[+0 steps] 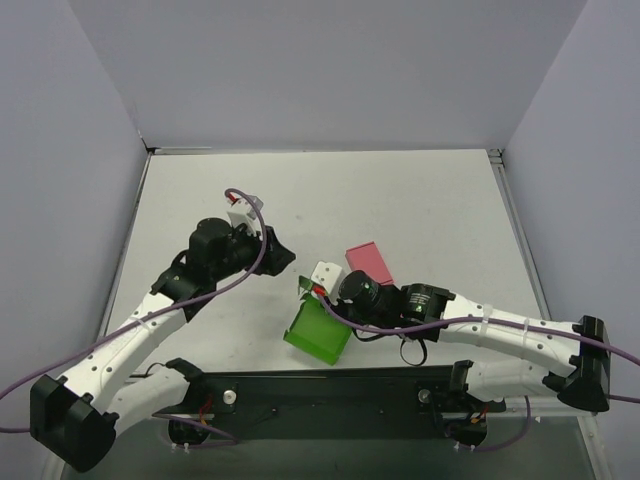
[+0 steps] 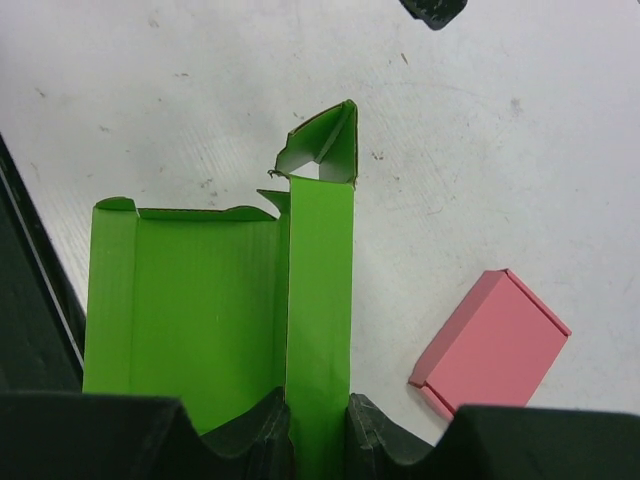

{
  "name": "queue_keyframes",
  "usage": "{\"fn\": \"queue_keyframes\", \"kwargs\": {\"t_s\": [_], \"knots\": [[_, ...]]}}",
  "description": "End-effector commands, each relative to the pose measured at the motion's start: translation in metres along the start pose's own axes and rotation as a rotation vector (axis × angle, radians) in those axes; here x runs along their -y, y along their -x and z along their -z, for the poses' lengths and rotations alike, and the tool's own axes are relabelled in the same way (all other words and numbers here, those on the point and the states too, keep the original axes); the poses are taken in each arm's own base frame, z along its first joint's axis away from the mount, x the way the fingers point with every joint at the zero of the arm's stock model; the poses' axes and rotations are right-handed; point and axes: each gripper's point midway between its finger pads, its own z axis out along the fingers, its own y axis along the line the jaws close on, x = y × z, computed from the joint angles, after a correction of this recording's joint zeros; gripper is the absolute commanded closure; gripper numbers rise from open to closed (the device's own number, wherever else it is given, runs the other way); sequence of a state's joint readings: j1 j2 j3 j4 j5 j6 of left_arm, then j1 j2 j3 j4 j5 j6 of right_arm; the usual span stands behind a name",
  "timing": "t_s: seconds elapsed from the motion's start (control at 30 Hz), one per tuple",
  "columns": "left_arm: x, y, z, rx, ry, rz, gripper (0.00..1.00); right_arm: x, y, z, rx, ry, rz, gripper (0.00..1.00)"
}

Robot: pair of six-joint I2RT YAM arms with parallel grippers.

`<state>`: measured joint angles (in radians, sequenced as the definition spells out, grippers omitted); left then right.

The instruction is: Fold the paper box

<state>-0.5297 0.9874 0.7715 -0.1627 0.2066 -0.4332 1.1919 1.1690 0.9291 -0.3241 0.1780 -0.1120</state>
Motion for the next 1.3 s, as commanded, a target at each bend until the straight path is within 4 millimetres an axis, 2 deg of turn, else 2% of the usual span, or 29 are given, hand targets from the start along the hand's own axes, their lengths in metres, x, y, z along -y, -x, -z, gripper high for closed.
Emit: {"fn": "queue_keyframes", "kwargs": {"t_s": [0.0, 0.17, 0.47, 0.63, 0.97, 1.27], "knots": [[0.009, -0.004, 0.015, -0.126, -0.040, -0.045, 0.31, -0.003, 0.016, 0.023, 0.038, 0.064, 0.011, 0.81], [0.020, -0.008, 0.009, -0.172, -0.144, -0.089, 0.30, -0.007, 0.022, 0.028, 0.060, 0.096, 0.010, 0.81], [0.028, -0.034, -0.008, -0.260, -0.273, -0.085, 0.30, 0.003, 0.020, 0.020, 0.032, 0.030, 0.013, 0.81], [0.025, -0.043, -0.009, -0.290, -0.279, -0.093, 0.30, 0.010, 0.015, 0.011, -0.006, -0.012, 0.004, 0.82], [0.025, -0.067, -0.009, -0.351, -0.309, -0.112, 0.31, 0.020, 0.017, 0.011, 0.017, -0.009, -0.063, 0.82], [0.023, -0.074, -0.013, -0.372, -0.299, -0.151, 0.30, 0.021, 0.010, 0.005, 0.010, -0.002, -0.090, 0.81]]}}
